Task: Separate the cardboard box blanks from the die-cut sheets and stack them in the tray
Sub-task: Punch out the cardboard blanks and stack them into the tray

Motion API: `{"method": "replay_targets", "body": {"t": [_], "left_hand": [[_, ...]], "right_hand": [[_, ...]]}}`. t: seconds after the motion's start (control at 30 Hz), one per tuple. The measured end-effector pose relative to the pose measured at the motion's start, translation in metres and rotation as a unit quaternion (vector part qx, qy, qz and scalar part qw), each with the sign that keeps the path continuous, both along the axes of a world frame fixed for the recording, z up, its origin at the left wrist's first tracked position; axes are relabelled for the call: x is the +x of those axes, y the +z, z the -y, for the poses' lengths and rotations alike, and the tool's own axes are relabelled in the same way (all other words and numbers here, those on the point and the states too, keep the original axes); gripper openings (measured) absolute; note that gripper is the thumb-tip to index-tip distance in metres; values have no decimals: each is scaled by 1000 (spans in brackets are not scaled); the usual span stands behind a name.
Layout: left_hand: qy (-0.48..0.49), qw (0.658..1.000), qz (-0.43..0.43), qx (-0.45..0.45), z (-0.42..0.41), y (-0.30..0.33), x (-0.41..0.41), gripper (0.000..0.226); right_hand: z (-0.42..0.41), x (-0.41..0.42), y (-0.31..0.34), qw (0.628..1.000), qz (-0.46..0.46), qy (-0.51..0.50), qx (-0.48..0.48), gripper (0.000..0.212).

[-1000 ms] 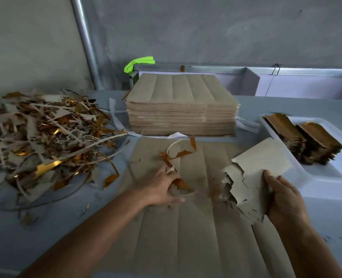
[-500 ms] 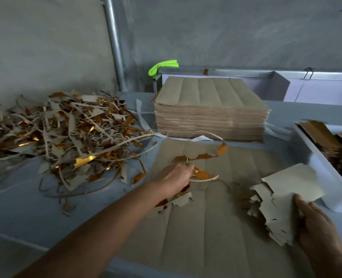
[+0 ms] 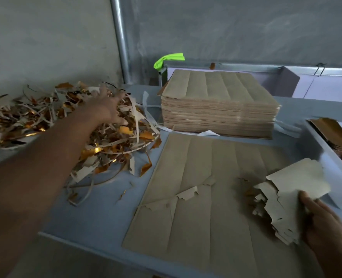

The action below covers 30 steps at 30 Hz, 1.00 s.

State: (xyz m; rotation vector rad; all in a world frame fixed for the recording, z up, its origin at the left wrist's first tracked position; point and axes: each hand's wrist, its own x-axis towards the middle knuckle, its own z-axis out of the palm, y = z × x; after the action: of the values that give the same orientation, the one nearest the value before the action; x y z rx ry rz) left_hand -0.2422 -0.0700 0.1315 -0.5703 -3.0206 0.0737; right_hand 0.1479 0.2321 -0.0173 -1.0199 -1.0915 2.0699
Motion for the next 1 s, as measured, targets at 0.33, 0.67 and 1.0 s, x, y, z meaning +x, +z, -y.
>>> {"method": "replay_targets", "body": {"t": [0.33, 0.67, 1.0], "left_hand": [[-381, 922, 42, 60, -48, -84, 127, 53], [-330, 941, 75, 11, -54, -134, 165, 10], [32, 953, 68, -294, -11, -70, 46, 43]], "right_hand": [[11, -20, 13, 998, -9, 36, 51, 11], [18, -24, 17, 997, -14, 38, 64, 26], [4, -14, 18, 998, -3, 14, 58, 11]]}}
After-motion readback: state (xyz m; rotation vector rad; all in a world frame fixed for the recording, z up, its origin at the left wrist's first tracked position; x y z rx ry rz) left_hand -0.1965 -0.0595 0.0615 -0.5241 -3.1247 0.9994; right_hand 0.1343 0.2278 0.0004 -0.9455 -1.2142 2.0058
